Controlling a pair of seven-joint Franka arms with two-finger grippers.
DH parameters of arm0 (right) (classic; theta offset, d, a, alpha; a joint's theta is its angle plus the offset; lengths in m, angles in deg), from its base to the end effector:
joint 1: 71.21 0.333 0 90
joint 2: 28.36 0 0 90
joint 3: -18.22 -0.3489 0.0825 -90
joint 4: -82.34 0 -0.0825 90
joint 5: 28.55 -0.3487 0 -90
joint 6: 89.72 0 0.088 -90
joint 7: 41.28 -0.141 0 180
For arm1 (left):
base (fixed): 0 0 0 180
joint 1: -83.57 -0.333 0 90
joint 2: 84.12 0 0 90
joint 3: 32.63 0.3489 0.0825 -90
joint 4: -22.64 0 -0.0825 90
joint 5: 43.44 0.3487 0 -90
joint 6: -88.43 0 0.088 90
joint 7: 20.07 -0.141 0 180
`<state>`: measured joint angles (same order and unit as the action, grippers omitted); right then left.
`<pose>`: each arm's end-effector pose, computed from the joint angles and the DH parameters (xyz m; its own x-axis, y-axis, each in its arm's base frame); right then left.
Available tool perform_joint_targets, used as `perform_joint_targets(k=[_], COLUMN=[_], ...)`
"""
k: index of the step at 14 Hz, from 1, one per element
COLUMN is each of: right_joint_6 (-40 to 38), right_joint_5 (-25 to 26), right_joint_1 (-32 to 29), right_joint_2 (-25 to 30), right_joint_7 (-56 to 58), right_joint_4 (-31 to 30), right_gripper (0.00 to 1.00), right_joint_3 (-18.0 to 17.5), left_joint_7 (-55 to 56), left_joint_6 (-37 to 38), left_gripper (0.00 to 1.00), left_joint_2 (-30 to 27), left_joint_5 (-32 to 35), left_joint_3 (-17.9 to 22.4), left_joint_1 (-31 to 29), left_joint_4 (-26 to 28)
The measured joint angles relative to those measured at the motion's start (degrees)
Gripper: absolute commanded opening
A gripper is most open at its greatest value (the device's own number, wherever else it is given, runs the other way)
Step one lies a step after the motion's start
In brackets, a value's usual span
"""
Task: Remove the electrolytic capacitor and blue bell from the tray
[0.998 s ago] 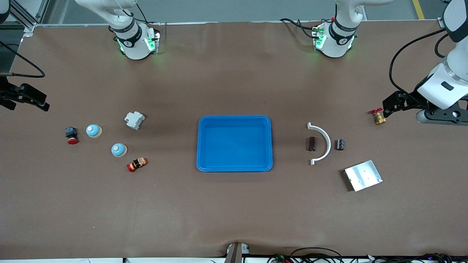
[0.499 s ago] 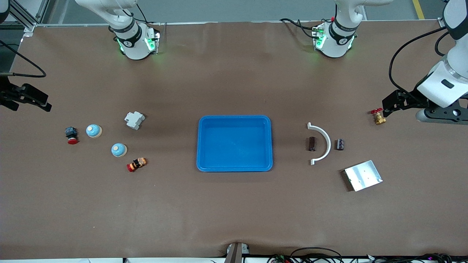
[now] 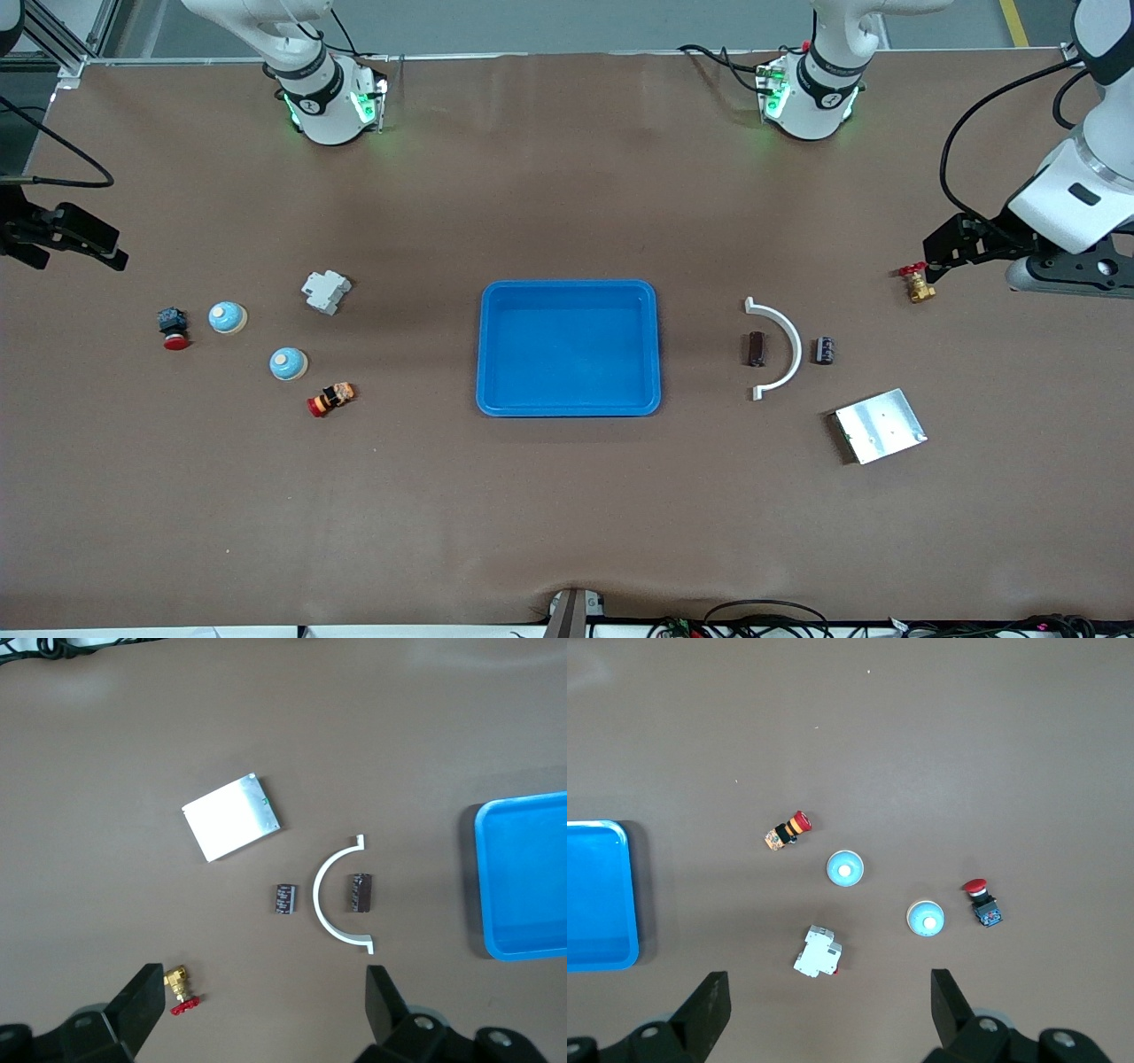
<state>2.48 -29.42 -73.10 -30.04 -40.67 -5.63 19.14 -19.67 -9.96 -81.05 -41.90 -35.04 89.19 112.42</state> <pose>0.5345 -0.0240 0.6270 0.9982 -0.0389 0.0446 -0.0383 -0.9992 -0.0142 0.5498 -0.0735 0.6103 0.9860 -0.1357 0.0967 -0.1340 -0.9907 -0.0239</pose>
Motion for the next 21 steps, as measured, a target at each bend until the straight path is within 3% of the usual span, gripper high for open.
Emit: perform_joint_targets(k=[8, 21], right_joint_6=[-0.02, -2.2], right_joint_5=[-0.05, -0.04], right_joint_1=[0.34, 0.34], right_joint_2=[0.0, 0.0], right_joint_7=[-0.02, -3.12], right_joint_4=[-0.03, -0.2], right_gripper=[1.0, 1.0], right_joint_3=[-0.34, -0.3], left_joint_7=[1.81, 3.07], left_joint_6=[4.75, 5.22], left_gripper=[1.0, 1.0], left_joint_2=[0.0, 0.0], left_joint_5=[-2.39, -2.83], left_joint_3=[-0.52, -1.44], left_joint_1=[0.24, -0.45], left_joint_4=[-0.56, -2.91])
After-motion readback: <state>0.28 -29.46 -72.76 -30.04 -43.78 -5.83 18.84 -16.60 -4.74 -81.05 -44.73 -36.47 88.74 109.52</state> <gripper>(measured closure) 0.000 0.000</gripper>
